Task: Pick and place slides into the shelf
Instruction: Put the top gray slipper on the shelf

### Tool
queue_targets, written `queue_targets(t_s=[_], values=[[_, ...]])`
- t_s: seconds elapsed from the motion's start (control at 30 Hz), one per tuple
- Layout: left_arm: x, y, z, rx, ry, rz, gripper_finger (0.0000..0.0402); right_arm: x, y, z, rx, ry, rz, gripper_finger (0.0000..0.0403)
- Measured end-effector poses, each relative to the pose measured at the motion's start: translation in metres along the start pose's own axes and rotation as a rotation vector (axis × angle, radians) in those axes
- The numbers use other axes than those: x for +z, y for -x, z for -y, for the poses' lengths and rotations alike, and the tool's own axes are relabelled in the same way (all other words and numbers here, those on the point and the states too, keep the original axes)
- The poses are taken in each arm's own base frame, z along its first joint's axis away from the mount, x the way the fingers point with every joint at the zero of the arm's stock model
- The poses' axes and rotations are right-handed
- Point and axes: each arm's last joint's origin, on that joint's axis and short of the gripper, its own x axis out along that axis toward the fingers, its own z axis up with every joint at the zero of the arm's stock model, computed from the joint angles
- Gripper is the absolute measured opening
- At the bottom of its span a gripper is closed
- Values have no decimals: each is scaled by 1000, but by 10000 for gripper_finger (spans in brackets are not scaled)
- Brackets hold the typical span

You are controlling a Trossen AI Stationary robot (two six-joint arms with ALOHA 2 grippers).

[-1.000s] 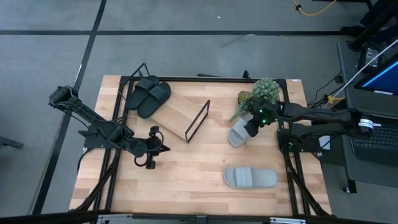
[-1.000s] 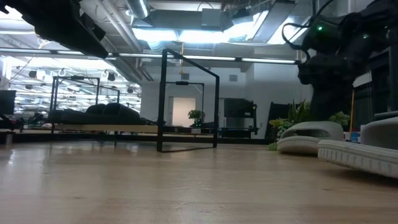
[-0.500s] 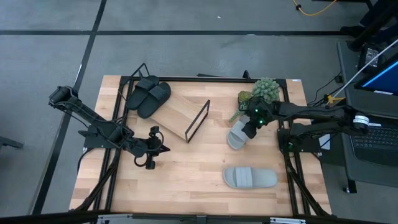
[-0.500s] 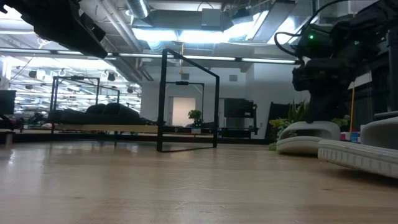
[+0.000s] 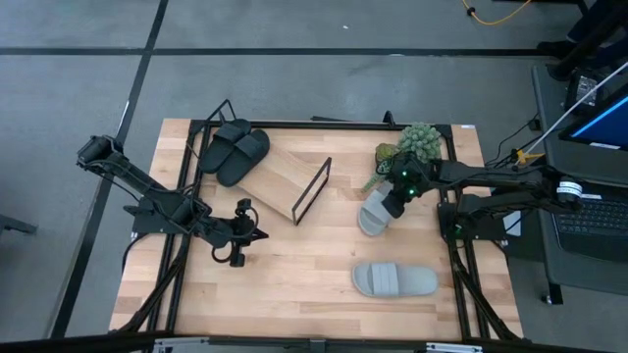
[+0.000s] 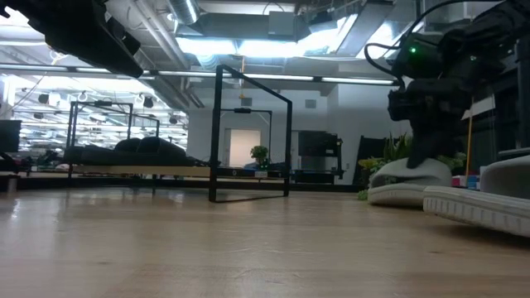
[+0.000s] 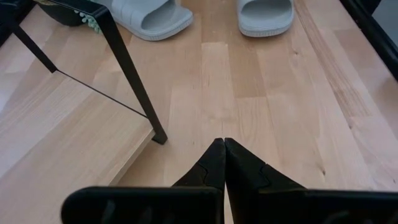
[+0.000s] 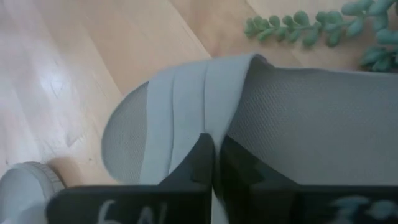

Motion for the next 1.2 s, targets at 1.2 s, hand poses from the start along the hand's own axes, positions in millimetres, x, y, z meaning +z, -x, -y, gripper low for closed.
queue_targets(t_s=[1.2], values=[[2, 0, 0, 24, 9, 21, 0, 5, 44, -48, 326, 285, 373, 12]])
